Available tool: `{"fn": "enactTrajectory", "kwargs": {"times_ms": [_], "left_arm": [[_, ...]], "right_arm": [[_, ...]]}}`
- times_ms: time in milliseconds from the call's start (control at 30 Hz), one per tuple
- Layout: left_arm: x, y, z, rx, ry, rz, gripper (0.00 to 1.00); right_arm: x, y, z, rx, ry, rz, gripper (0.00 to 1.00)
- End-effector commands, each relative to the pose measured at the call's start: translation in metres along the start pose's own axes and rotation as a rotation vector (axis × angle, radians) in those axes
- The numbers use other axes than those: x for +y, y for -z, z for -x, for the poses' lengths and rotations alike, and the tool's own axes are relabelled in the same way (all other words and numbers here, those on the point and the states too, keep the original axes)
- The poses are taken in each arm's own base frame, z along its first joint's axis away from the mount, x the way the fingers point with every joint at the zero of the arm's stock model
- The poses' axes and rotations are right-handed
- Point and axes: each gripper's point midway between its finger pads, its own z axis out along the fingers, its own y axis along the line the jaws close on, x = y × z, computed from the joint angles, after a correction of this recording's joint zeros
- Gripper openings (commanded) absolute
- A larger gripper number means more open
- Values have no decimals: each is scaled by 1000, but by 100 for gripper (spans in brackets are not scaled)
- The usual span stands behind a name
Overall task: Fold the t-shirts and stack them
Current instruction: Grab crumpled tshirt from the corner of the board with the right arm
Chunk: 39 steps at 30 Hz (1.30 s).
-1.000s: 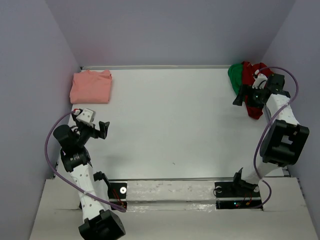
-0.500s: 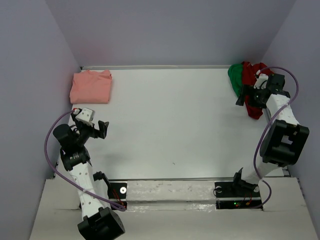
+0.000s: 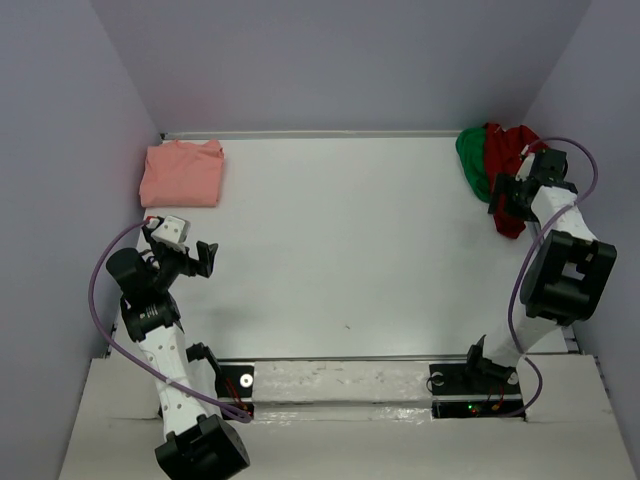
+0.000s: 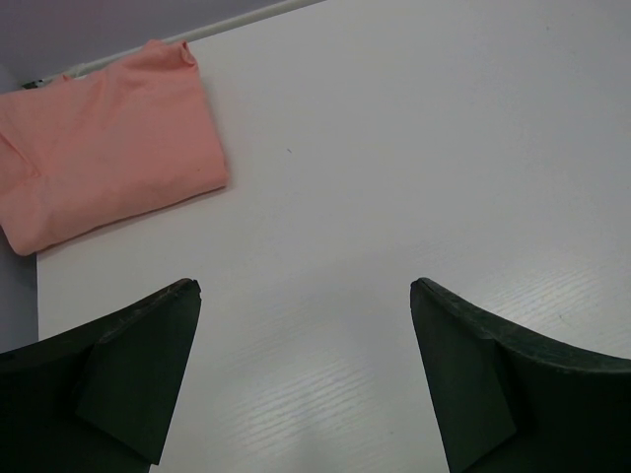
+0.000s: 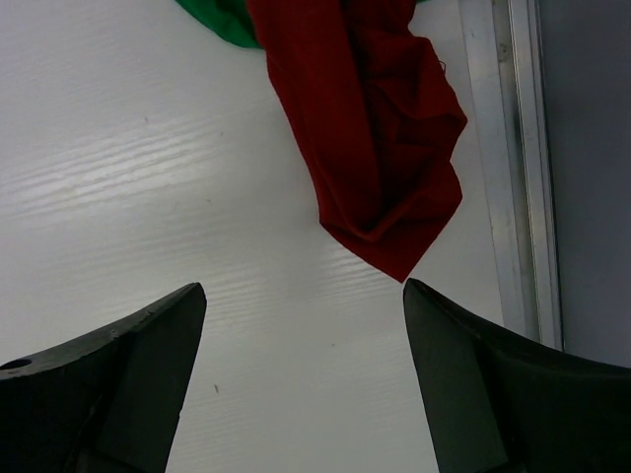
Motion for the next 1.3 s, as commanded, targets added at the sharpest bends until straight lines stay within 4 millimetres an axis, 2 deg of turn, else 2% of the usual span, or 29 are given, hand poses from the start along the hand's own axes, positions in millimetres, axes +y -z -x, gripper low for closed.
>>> {"fn": "enactTrajectory", "kwargs": {"times_ms": [0,367,600,733,800,833,867,1000,1100,1133,1167,1267], "left_arm": [[6,1,19,-43,-46,14,99],[1,-1,14,-38,-47,-24,99],[-1,-1,13,-40,-55,-32,99],[-1,0,14,-41,-56,-31,99],[-1,-1,14,-41,-56,-32,99],[0,0,14,-41,-55,-27,99],[-1,-1,14,-42,-55,-30,99],[-1,0,15,-43,-57,-30,99],[-1,0,15,-44,-59,-30,99],[-1,0,15,-44,-59,-30,99],[-2,0,15,-44,-59,-31,99],[-2,0,15,-44,-59,-31,99]], "right_arm": [[-27,-6,19,-38,-20,-130,81],[-51,-37,1,58,-7,-251,80],[-56,-51,-12,110,10,-275,80],[-56,-60,-23,151,20,-267,75],[-55,-64,-27,170,23,-261,66],[-54,-65,-28,177,21,-257,55],[-54,-65,-29,182,21,-255,50],[-51,-69,-35,204,24,-235,39],[-51,-71,-38,218,25,-237,17],[-51,-73,-40,227,26,-236,5],[-51,-73,-40,228,25,-233,0],[-49,-71,-42,237,22,-223,0]]}}
